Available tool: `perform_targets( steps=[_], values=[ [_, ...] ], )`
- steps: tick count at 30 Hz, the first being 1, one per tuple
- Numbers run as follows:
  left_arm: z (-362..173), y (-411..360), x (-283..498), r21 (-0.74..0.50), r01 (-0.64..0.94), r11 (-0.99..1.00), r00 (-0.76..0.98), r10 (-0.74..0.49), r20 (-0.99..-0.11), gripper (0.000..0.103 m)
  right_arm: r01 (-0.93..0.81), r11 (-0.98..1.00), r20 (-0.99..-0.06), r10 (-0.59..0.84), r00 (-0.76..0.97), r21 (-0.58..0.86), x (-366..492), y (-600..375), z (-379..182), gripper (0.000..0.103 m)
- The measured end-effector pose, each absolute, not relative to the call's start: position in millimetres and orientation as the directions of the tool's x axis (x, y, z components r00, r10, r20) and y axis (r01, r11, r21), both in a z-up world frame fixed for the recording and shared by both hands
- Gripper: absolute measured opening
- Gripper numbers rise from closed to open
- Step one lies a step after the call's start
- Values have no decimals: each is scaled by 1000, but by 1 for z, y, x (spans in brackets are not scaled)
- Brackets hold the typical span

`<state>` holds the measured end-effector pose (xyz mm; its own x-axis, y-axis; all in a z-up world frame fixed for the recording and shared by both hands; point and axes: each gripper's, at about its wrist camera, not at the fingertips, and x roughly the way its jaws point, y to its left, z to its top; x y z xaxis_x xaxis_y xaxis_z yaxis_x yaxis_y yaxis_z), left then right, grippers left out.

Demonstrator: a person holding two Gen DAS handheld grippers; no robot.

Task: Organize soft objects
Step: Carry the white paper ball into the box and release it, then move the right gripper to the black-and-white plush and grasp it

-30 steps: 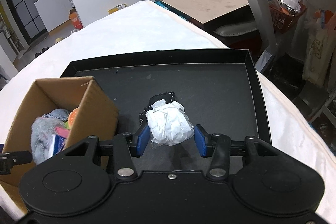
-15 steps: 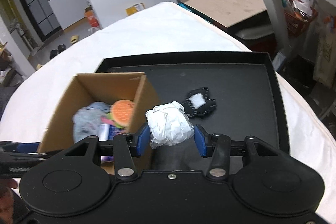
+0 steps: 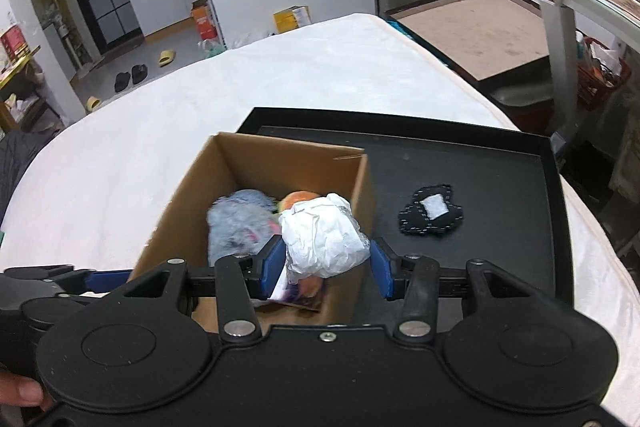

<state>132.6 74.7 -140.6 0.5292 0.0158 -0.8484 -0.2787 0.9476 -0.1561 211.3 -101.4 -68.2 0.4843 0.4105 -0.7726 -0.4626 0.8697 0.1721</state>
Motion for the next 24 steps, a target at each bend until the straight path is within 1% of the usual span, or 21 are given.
perform_targets(
  steps=[2,4,6,7,9,13,14,18,19,20,22,24],
  values=[
    [-142,78,130,-167,-279,946,535,9,-845,68,-472,865,-773,415,479,171,208,-94,-66,46],
    [-145,82,129,-179,-286,941,536,3,-844,61,-480,860,-776,420,471,174,206,-86,-64,46],
    [-147,87,127,-201,-293,935,538,-13,-843,49,-486,857,-778,421,467,172,203,-79,-62,46],
    [-149,90,127,-213,-297,931,540,-20,-841,45,-490,855,-780,421,464,170,202,-74,-63,46],
    [-150,94,125,-224,-305,926,538,-27,-842,35,-494,851,-783,425,453,176,200,-66,-63,46],
    [-155,101,122,-255,-312,915,531,-55,-845,24,-506,842,-789,434,435,184,197,-48,-65,46],
    [-155,101,121,-260,-311,914,530,-60,-846,22,-508,841,-791,436,430,187,196,-46,-66,46],
    [-158,105,121,-284,-310,907,528,-84,-845,22,-504,834,-791,458,405,225,196,-33,-68,47],
    [-158,105,120,-284,-307,908,530,-85,-844,22,-505,831,-788,466,402,234,196,-30,-69,49],
    [-158,105,120,-285,-305,908,531,-86,-843,22,-506,830,-788,467,400,235,196,-28,-69,55],
    [-157,106,120,-288,-304,908,532,-89,-842,22,-511,827,-795,466,389,235,194,-25,-71,62],
    [-157,107,120,-291,-307,906,531,-90,-842,22,-516,827,-797,459,393,222,192,-24,-70,63]
  ],
)
